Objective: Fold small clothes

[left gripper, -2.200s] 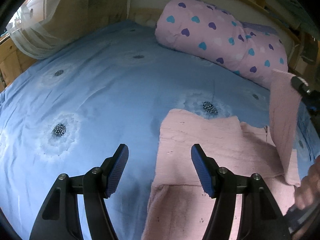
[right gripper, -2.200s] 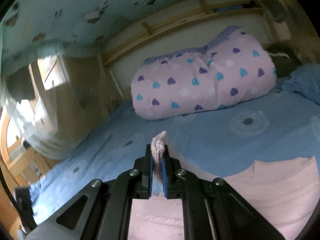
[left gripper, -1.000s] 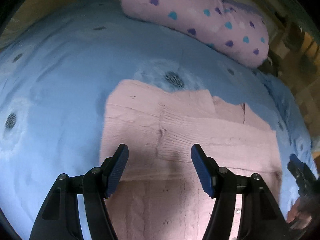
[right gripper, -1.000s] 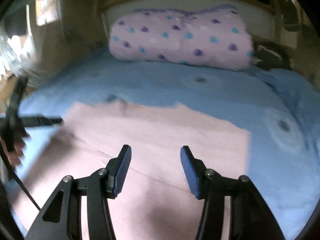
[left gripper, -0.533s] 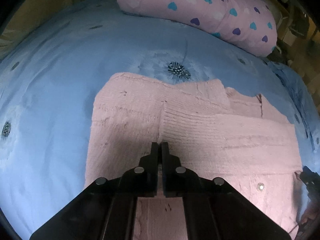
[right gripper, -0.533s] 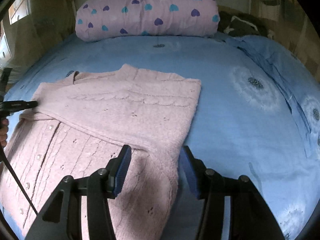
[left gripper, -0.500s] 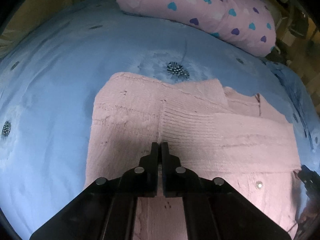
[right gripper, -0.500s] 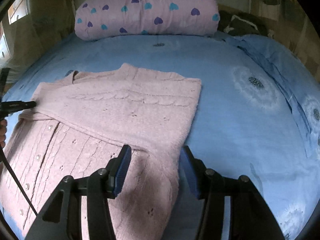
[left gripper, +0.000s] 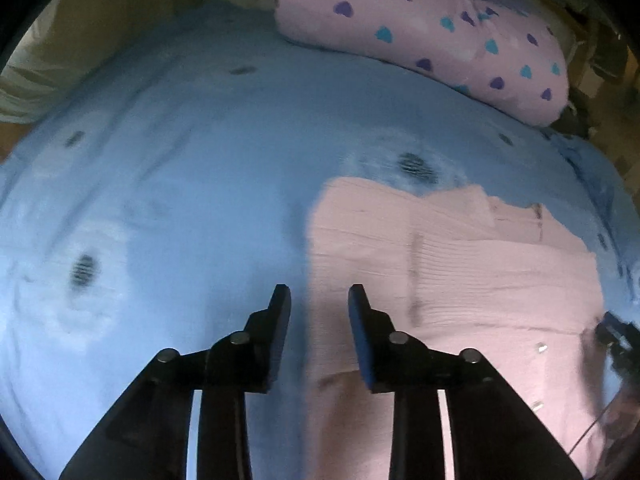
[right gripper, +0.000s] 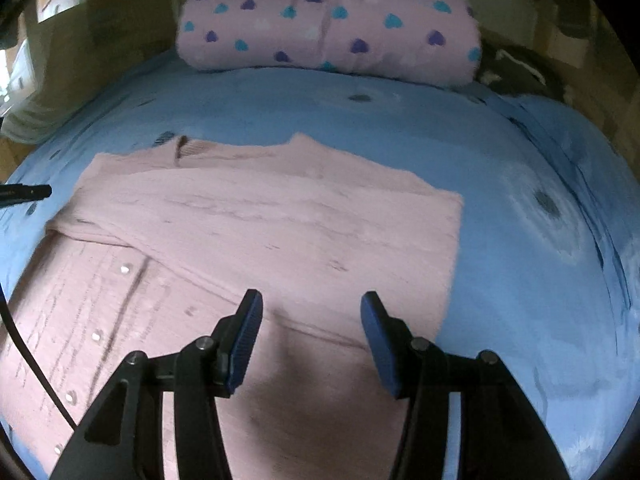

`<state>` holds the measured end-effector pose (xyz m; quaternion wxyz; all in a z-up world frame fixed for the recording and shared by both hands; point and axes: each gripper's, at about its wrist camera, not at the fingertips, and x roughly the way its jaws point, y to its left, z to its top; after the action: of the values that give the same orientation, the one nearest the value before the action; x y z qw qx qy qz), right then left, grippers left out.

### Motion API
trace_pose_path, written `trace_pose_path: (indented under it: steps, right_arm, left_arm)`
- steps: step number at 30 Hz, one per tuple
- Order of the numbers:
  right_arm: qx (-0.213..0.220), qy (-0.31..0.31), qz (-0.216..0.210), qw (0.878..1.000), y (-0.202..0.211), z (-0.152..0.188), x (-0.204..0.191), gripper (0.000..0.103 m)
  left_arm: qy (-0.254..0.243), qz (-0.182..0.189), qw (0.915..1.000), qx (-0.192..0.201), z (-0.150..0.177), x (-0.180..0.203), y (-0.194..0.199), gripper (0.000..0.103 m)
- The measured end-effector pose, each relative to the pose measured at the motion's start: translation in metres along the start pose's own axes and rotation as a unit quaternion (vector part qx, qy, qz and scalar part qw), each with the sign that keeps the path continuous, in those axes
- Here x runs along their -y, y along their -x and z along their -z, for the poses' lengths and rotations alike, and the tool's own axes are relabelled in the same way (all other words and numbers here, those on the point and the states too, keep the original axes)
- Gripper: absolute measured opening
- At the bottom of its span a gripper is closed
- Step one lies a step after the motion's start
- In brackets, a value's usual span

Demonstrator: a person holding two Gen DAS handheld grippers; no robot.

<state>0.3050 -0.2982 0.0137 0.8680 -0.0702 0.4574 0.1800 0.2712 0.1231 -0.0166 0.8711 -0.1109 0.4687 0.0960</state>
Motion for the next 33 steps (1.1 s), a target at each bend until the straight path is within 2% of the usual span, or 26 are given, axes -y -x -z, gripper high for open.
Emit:
trace_pose_path:
  steps: [2,4,9,15,17,21,25,26,27,28,31,33]
  right_arm:
    - [0.009,0.022,-0.01,1.0,0.002,-0.005,-0.017,0.054]
    - [0.027,0.063,-0.029,0.997,0.006,-0.012,-0.044,0.054]
    - [0.056,0.152,-0.065,0.985,0.006,-0.025,-0.123,0.054]
    - [0.059,0.175,-0.126,0.975,-0.013,-0.036,-0.195,0.054]
    - [0.056,0.195,-0.142,0.969,-0.024,-0.037,-0.224,0.054]
    - [0.072,0.248,-0.143,0.955,-0.045,-0.035,-0.28,0.054]
    - [0.081,0.289,-0.107,0.948,-0.064,-0.031,-0.308,0.053]
    - [0.078,0.297,-0.105,0.946,-0.069,-0.03,-0.312,0.049]
    - [0.072,0.301,-0.105,0.945,-0.07,-0.028,-0.312,0.037]
    - [0.064,0.305,-0.106,0.944,-0.072,-0.026,-0.313,0.009]
    - [0.081,0.314,-0.11,0.939,-0.065,-0.021,-0.315,0.008]
    - [0.072,0.328,-0.116,0.935,-0.06,-0.013,-0.317,0.008]
  left_arm:
    - [-0.002,-0.015,0.9999,-0.006,0.006,-0.014,0.004,0.026]
    - [-0.005,-0.014,0.9997,-0.022,0.015,-0.023,0.003,0.026]
    - [-0.027,-0.023,0.9981,-0.051,0.034,-0.033,-0.008,0.026]
    - [-0.03,0.023,0.9969,-0.07,0.051,-0.026,-0.028,0.027]
    - [-0.025,0.034,0.9972,-0.062,0.053,-0.022,-0.033,0.027]
    - [-0.01,0.051,0.998,-0.035,0.05,-0.028,-0.035,0.027]
    - [-0.005,0.06,0.9975,-0.036,0.049,-0.036,-0.032,0.027]
    - [0.0,0.062,0.9974,-0.038,0.049,-0.04,-0.031,0.027]
    - [0.005,0.063,0.9972,-0.039,0.048,-0.042,-0.031,0.027]
    - [0.009,0.064,0.9972,-0.039,0.047,-0.044,-0.031,0.027]
    - [0.022,0.055,0.9974,-0.04,0.044,-0.053,-0.029,0.027]
    - [0.04,0.056,0.9967,-0.043,0.042,-0.061,-0.027,0.027]
